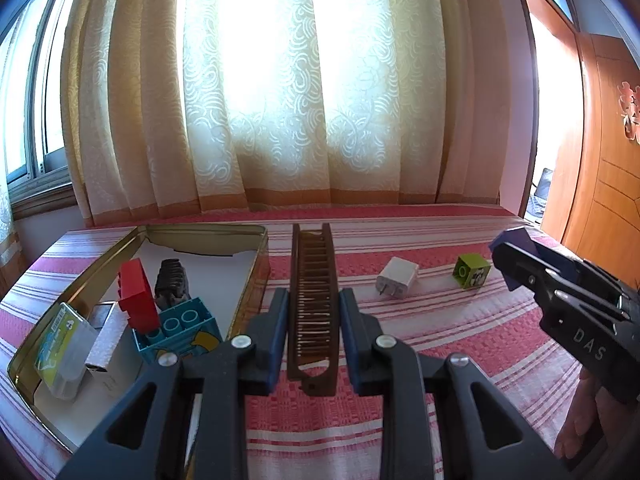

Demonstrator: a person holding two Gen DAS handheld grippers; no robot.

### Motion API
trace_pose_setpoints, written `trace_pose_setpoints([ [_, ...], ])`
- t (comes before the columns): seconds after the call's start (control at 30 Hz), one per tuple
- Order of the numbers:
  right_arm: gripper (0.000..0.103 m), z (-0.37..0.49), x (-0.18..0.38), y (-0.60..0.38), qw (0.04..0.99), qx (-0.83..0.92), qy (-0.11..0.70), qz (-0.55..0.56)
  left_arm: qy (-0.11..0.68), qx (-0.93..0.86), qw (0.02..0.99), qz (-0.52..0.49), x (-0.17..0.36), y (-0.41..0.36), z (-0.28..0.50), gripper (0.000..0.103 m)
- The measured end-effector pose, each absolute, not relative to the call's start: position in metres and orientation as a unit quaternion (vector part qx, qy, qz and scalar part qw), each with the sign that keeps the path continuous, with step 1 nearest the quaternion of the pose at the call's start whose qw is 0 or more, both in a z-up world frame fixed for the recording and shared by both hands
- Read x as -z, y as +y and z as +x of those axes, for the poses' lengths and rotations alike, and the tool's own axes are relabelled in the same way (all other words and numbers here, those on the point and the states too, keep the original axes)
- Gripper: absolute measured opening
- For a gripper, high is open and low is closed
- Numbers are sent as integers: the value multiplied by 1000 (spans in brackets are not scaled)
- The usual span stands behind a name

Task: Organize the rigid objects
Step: 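Carry the comb with left gripper while right carries the purple block toward the tin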

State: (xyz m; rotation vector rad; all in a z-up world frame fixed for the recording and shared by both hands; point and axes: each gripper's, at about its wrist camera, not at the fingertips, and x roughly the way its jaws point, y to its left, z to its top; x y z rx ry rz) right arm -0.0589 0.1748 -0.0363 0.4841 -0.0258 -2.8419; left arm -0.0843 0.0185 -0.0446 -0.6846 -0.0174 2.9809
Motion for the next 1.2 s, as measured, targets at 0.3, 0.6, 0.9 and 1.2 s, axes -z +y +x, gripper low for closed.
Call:
trace_pose_setpoints([
  [0.3,43,-54,34,175,132,979,-7,153,-2,-976,37,-213,43,17,-78,24],
  [0.6,43,-47,31,170,144,980,-2,138,-6,-977,37,-210,41,13,-75,24],
  [0.9,43,-43,30,163,153,980,3,129,-14,-978,37,-206,40,7,-70,24],
  [1.2,43,-40,31,152,166,978,12,128,-15,-978,35,-206,40,1,-65,24],
])
